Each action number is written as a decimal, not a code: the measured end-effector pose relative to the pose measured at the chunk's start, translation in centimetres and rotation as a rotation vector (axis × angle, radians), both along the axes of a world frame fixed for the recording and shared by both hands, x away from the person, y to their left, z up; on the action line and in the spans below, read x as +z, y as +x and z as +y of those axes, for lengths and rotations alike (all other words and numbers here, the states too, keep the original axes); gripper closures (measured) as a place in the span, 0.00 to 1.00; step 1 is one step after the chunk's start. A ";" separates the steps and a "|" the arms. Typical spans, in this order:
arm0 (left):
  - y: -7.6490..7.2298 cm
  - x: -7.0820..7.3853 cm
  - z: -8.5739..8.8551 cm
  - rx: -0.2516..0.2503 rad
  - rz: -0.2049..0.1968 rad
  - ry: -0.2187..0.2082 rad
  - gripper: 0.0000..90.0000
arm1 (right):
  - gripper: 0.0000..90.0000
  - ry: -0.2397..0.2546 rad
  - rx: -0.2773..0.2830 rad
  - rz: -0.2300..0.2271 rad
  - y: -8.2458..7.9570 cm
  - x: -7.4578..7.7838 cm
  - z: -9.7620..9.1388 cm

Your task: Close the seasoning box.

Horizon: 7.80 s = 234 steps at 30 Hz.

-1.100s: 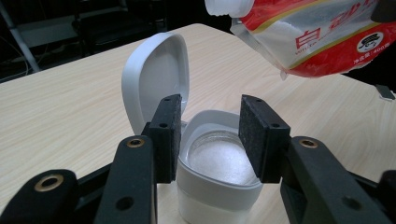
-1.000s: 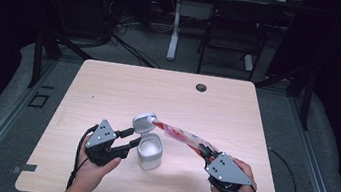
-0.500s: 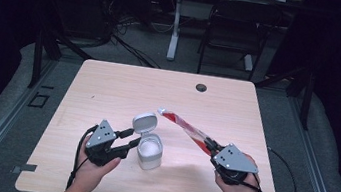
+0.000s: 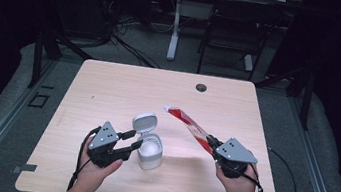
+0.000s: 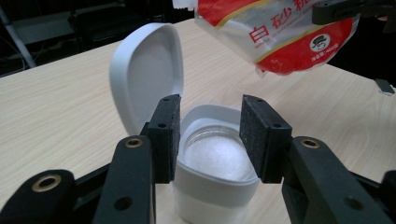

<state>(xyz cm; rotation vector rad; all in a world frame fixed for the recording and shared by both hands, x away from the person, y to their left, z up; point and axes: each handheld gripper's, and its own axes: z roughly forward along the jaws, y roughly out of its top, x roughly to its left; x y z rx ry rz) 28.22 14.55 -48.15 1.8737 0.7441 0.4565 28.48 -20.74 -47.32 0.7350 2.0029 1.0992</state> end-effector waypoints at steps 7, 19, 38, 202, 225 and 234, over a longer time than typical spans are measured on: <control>0.0 -0.2 -2.0 -0.036 -0.001 0.008 0.62 | 0.99 0.019 -0.010 0.002 0.0 -0.3 -0.5; 0.3 -0.5 -0.6 -0.006 0.008 0.009 0.63 | 0.99 0.083 -0.046 0.077 1.9 -2.3 -1.3; 0.4 -0.7 1.4 0.043 0.015 0.005 0.63 | 0.99 0.151 -0.083 0.138 4.0 -4.3 -1.8; 2.6 -0.4 4.0 0.102 0.031 -0.022 0.96 | 0.51 0.111 -0.152 0.256 -3.2 -6.4 -7.0; 2.5 -2.5 7.2 0.167 0.104 0.084 0.83 | 0.50 0.084 -0.164 0.302 -2.6 -7.4 -6.4; 2.3 -4.2 8.7 0.180 0.153 0.037 0.69 | 0.49 0.090 -0.166 0.310 -2.5 -7.5 -6.6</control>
